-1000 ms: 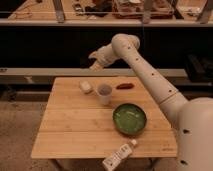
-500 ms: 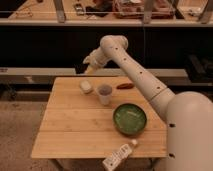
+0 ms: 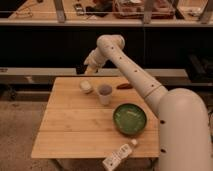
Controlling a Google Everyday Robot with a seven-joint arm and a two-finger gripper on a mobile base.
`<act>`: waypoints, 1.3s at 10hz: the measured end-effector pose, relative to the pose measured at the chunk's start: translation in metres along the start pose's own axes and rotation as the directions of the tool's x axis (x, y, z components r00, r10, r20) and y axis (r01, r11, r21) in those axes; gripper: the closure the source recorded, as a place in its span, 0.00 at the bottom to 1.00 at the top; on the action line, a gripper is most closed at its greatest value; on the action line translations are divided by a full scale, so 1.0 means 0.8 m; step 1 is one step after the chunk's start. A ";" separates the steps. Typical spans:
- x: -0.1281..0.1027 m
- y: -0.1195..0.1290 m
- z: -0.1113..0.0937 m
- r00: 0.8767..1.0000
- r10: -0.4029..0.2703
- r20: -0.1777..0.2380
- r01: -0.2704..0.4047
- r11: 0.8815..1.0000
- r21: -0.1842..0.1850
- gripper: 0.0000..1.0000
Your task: Place the eraser on the white sponge
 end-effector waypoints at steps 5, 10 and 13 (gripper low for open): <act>-0.010 0.042 0.077 0.966 0.252 0.065 -0.254 0.967 0.026 1.00; -0.046 0.052 0.124 0.958 0.245 0.152 -0.233 0.968 -0.094 1.00; -0.033 0.027 0.151 0.967 0.227 0.112 -0.220 0.973 -0.074 1.00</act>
